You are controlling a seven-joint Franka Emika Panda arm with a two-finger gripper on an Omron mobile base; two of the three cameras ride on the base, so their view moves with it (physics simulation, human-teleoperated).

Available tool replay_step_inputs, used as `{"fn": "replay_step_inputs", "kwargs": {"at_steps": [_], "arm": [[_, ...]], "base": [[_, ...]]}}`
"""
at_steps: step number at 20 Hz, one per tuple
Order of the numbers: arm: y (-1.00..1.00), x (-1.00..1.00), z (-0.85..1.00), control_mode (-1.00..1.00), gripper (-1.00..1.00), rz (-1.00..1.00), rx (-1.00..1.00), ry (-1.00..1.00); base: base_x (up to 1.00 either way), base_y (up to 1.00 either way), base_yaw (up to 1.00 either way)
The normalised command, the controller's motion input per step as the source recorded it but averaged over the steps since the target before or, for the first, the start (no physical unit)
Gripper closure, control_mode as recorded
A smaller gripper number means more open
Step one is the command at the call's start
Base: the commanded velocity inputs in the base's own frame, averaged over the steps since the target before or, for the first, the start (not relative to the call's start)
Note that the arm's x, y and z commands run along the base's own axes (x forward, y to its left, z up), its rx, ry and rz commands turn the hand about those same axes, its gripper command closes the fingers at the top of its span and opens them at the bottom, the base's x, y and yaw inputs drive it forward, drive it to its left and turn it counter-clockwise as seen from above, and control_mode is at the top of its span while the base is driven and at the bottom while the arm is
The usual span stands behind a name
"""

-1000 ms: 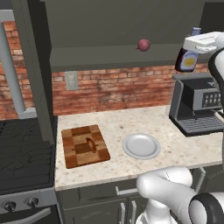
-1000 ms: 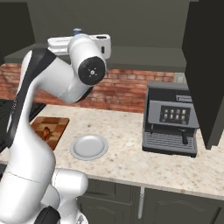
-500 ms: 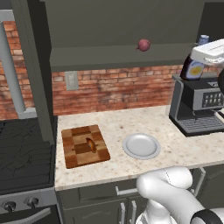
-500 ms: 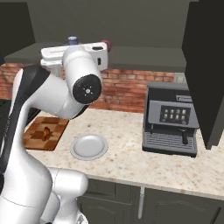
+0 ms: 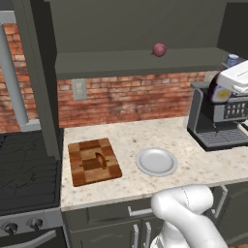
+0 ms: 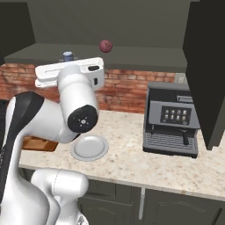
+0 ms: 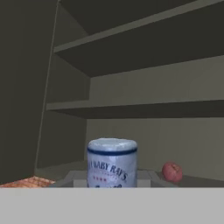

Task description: Pick the chicken drumstick from the plate and place it on the cutting board. Then pick the condiment bottle from the cabinet and place it next to the cutting board.

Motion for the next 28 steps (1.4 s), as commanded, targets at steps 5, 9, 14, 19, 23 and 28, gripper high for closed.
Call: {"fn": "replay_step_inputs", "kwargs": {"at_steps": [5,9,14,19,23,28], "arm": [[0.00,-0.42,-0.14,-1.00,1.00,0.00,0.00,0.00],[0.00,-0.40,-0.19,-1.00,1.00,0.00,0.00,0.00],[0.00,-0.37,-0.19,-1.00,1.00,0.00,-0.01,0.00],[0.00,-0.29,-0.27,-1.00,1.00,0.01,-0.01,0.00],[0.00,-0.21,-0.43,-1.00,1.00,0.02,-0.01,0.00],[0.00,-0.06,-0.43,-1.00,1.00,0.02,-0.04,0.00]], "base": [[0.00,0.00,0.00],[0.00,0.00,0.00],[0.00,0.00,0.00],[0.00,0.00,0.00],[0.00,0.00,0.00],[0.00,0.00,0.00]]}}
